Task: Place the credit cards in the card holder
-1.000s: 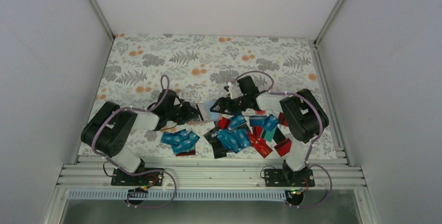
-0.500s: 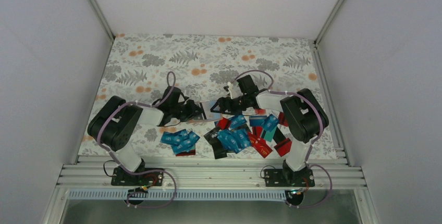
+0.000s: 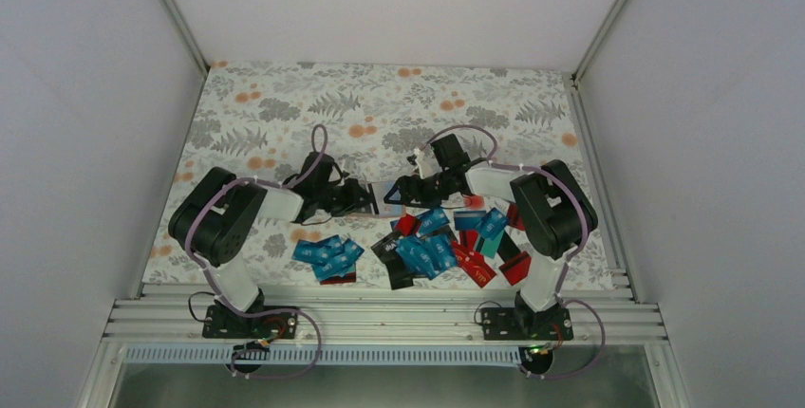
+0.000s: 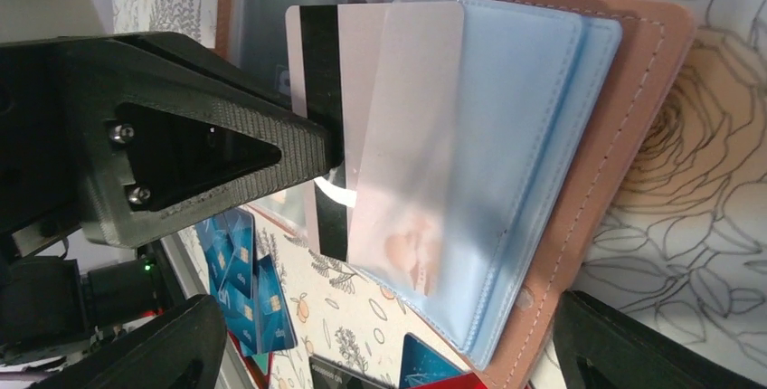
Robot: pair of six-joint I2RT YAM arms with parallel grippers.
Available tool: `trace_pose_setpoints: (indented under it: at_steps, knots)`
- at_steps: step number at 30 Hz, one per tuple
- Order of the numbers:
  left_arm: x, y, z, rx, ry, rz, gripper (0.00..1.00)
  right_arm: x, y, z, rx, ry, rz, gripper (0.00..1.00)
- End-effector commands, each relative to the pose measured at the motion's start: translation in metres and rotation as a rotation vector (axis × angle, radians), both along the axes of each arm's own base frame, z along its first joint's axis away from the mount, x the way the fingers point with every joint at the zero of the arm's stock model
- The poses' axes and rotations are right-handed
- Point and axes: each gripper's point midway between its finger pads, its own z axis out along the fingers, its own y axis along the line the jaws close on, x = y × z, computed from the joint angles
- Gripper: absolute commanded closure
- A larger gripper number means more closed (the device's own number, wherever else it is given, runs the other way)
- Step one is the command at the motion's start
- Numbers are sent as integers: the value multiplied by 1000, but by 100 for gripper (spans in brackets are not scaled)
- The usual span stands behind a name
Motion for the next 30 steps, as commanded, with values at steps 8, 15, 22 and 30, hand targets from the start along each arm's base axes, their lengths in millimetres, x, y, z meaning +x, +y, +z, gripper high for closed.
trace_pose_setpoints:
  at_steps: [8,15,22,30]
  knots:
    - [-14,-6,-21,102,51,-141,97,29,-1,-6,-115,-92,10,9]
    - [-16,-7,-26,108,72,-163,98,50,2,-2,-153,-130,-5,9]
    - [-12,-11,-28,76,84,-141,98,38,9,-3,-87,-81,9,12]
    - [-12,-26,-24,-30,113,-131,98,22,6,-9,-63,-31,-27,12]
